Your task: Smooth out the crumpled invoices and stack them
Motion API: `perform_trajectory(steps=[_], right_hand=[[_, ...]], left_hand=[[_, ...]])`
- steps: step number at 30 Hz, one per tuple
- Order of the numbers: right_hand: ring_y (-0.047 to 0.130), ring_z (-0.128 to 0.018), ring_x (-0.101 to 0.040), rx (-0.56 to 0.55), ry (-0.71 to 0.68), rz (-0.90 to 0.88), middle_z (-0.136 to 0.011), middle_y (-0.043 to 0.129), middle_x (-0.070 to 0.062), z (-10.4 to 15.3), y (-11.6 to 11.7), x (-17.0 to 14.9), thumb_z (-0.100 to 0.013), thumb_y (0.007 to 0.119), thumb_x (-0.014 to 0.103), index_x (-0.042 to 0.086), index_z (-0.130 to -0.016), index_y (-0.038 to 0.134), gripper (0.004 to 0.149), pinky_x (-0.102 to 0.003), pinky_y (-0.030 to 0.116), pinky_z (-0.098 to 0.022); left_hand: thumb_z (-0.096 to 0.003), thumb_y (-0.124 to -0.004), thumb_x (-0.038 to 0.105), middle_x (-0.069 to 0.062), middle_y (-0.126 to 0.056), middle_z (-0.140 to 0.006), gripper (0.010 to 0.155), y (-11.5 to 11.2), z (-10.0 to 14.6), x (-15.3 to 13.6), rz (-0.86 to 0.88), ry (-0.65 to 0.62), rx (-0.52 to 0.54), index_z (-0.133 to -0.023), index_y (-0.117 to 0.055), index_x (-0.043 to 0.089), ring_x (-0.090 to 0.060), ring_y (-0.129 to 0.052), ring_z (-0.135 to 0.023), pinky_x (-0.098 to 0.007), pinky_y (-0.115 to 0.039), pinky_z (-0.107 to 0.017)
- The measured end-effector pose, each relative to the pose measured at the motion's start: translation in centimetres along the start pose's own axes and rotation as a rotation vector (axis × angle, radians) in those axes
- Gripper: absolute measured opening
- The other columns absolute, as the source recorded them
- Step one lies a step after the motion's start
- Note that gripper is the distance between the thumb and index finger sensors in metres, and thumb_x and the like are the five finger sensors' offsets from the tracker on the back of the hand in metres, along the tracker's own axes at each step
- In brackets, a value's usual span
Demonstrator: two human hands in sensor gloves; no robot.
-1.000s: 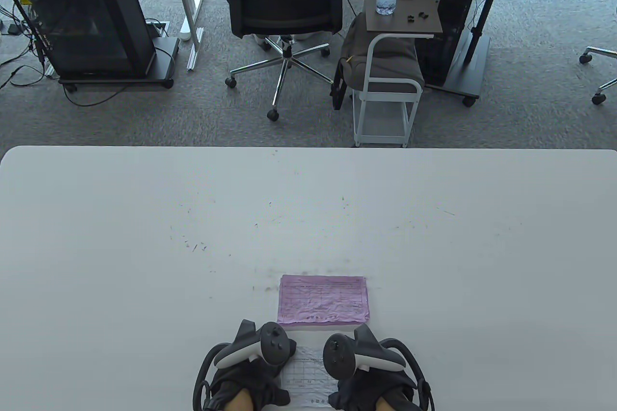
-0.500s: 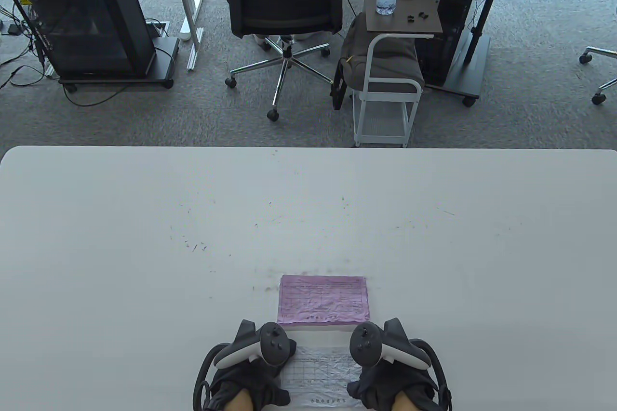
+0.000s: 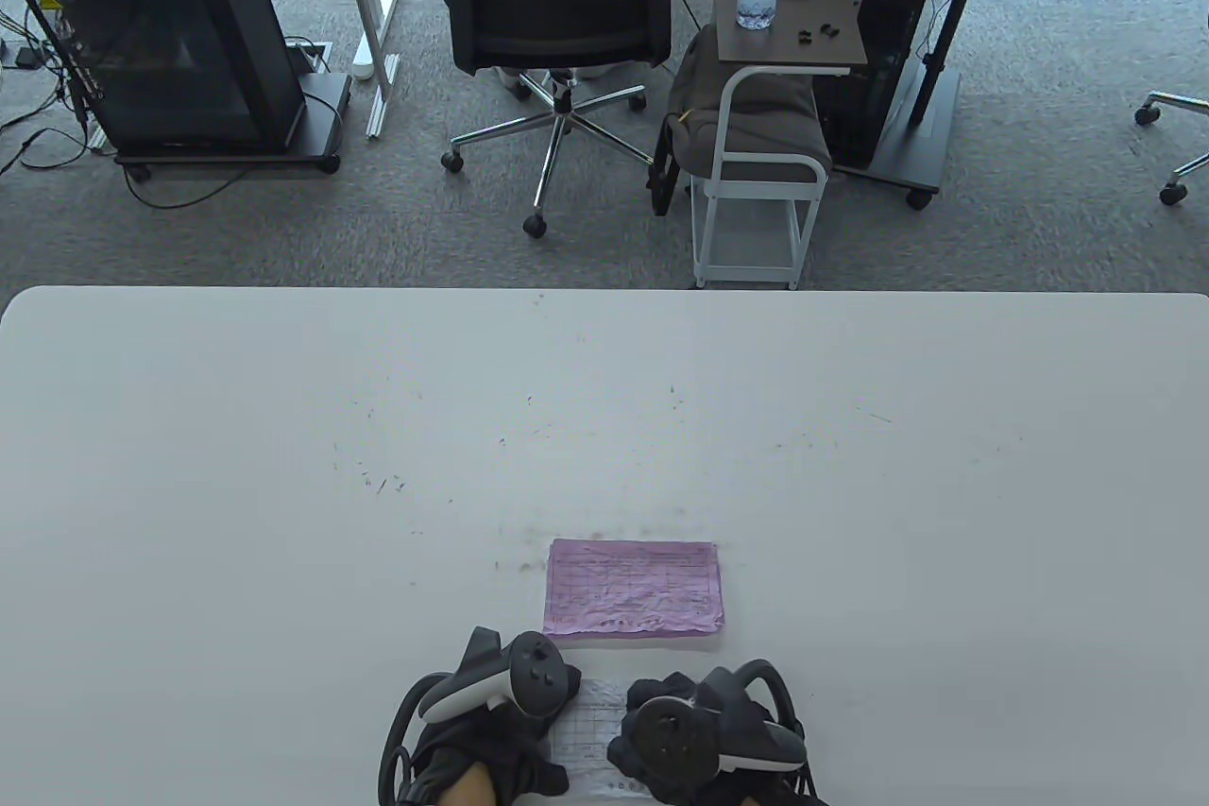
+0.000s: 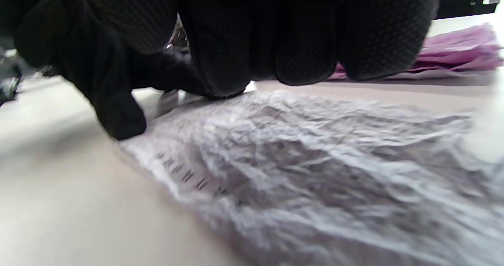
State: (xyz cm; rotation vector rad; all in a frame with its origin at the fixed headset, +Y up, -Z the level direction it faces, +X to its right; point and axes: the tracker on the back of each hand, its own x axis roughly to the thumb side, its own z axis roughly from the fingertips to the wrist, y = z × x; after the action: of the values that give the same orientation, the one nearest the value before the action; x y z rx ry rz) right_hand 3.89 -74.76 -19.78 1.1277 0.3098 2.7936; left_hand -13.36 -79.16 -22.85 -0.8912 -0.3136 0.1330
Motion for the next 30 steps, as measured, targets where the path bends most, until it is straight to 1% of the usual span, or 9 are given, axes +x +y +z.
perform_trajectory(steps=[3, 6, 8, 11, 13, 19, 28, 29, 30], right_hand=[[0.072, -0.086, -0.040, 0.111, -0.026, 0.028, -0.105, 0.060, -0.018, -0.7, 1.2, 0.9, -0.054, 0.072, 0.046, 0.013, -0.091, 0.072, 0.049, -0.055, 0.078, -0.052], [0.060, -0.090, -0.043, 0.244, 0.014, -0.008, -0.109, 0.049, -0.020, -1.0, 2.2, 0.9, -0.055, 0.070, 0.046, 0.015, -0.097, 0.063, 0.053, -0.059, 0.073, -0.054], [0.059, -0.091, -0.043, 0.234, 0.031, -0.036, -0.109, 0.048, -0.021, -1.0, 2.1, 0.8, -0.056, 0.070, 0.047, 0.015, -0.098, 0.062, 0.053, -0.059, 0.071, -0.055], [0.055, -0.092, -0.041, 0.267, 0.069, -0.056, -0.110, 0.044, -0.020, -1.1, 2.1, 0.5, -0.056, 0.070, 0.046, 0.016, -0.099, 0.060, 0.053, -0.058, 0.069, -0.056], [0.057, -0.091, -0.040, 0.267, 0.106, -0.046, -0.109, 0.046, -0.019, -1.1, 2.0, 0.3, -0.056, 0.069, 0.045, 0.019, -0.098, 0.061, 0.050, -0.059, 0.071, -0.055], [0.059, -0.089, -0.040, 0.266, 0.203, -0.065, -0.108, 0.047, -0.020, -0.7, 1.7, -1.2, -0.057, 0.069, 0.045, 0.018, -0.098, 0.060, 0.051, -0.057, 0.073, -0.053], [0.067, -0.086, -0.039, 0.254, 0.434, -0.140, -0.106, 0.053, -0.021, 0.8, 0.8, -4.1, -0.056, 0.071, 0.045, 0.010, -0.094, 0.067, 0.052, -0.056, 0.078, -0.049], [0.067, -0.086, -0.039, 0.259, 0.443, -0.153, -0.106, 0.053, -0.022, 1.1, 0.7, -4.4, -0.056, 0.071, 0.045, 0.009, -0.094, 0.067, 0.053, -0.056, 0.078, -0.049], [0.070, -0.085, -0.039, 0.218, 0.429, -0.165, -0.105, 0.053, -0.023, 1.5, 0.4, -5.0, -0.056, 0.071, 0.046, 0.008, -0.094, 0.068, 0.053, -0.054, 0.080, -0.049]], left_hand=[[-0.0503, -0.081, 0.045, -0.010, 0.014, -0.102, 0.088, 0.0, 0.0, 0.0, 0.000, -0.002, -0.001, -0.106, -0.013, 0.035, -0.055, 0.012, -0.091, -0.072, -0.020, -0.063], [-0.0504, -0.081, 0.045, -0.010, 0.014, -0.102, 0.088, 0.0, 0.0, 0.0, 0.000, -0.002, -0.002, -0.106, -0.013, 0.035, -0.055, 0.012, -0.091, -0.072, -0.020, -0.063], [-0.0504, -0.081, 0.045, -0.010, 0.014, -0.102, 0.089, 0.0, 0.0, 0.0, -0.001, -0.003, -0.002, -0.106, -0.013, 0.035, -0.056, 0.012, -0.091, -0.072, -0.020, -0.063], [-0.0505, -0.081, 0.045, -0.010, 0.014, -0.102, 0.088, 0.0, 0.0, 0.0, 0.000, -0.004, -0.002, -0.106, -0.013, 0.035, -0.056, 0.012, -0.091, -0.072, -0.020, -0.063], [-0.0505, -0.081, 0.045, -0.010, 0.014, -0.102, 0.088, 0.0, 0.0, 0.0, 0.000, -0.004, -0.002, -0.106, -0.013, 0.035, -0.056, 0.012, -0.091, -0.072, -0.020, -0.063], [-0.0506, -0.080, 0.045, -0.010, 0.014, -0.102, 0.088, 0.0, -0.1, 0.1, 0.001, -0.003, -0.001, -0.106, -0.013, 0.035, -0.056, 0.012, -0.091, -0.072, -0.019, -0.063], [-0.0504, -0.081, 0.045, -0.010, 0.014, -0.102, 0.088, 0.0, -0.1, 0.1, 0.003, -0.002, 0.001, -0.106, -0.013, 0.035, -0.055, 0.012, -0.091, -0.072, -0.019, -0.063], [-0.0504, -0.081, 0.045, -0.010, 0.014, -0.102, 0.088, 0.0, -0.1, 0.1, 0.004, -0.002, 0.001, -0.106, -0.013, 0.036, -0.055, 0.012, -0.091, -0.072, -0.019, -0.063], [-0.0504, -0.081, 0.045, -0.010, 0.014, -0.102, 0.088, 0.0, -0.1, 0.1, 0.005, -0.002, 0.001, -0.106, -0.013, 0.035, -0.055, 0.012, -0.091, -0.072, -0.019, -0.063]])
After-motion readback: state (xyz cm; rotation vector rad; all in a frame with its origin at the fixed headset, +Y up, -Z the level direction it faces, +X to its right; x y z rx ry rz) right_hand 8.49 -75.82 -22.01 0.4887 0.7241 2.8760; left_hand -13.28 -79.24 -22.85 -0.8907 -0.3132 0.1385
